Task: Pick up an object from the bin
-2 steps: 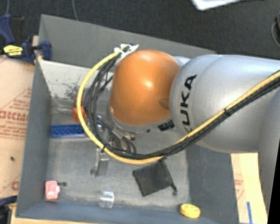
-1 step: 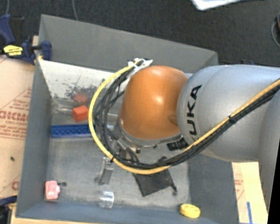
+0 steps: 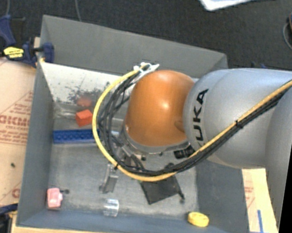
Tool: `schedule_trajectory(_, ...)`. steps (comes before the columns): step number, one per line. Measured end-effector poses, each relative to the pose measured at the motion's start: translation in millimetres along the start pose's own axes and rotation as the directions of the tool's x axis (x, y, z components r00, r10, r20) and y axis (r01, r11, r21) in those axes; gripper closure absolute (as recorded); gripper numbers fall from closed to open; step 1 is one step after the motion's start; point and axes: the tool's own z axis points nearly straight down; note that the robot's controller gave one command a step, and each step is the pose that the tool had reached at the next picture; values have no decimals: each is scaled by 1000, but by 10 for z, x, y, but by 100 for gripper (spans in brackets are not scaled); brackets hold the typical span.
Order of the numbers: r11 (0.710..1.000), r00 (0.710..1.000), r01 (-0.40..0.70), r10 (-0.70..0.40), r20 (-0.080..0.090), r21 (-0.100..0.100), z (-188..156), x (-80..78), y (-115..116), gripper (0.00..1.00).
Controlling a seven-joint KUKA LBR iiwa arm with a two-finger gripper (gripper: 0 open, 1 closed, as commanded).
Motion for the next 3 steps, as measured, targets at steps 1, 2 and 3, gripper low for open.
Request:
schedule_trajectory(1, 995, 995, 103, -103, 3, 0, 33, -135, -44, 0)
schedule_trajectory(2, 1000, 1000, -28, 28, 1, 0, 467, -89, -563, 0)
schedule_trajectory(3, 998, 998, 63, -63, 7, 1, 1136, -294, -1005, 0)
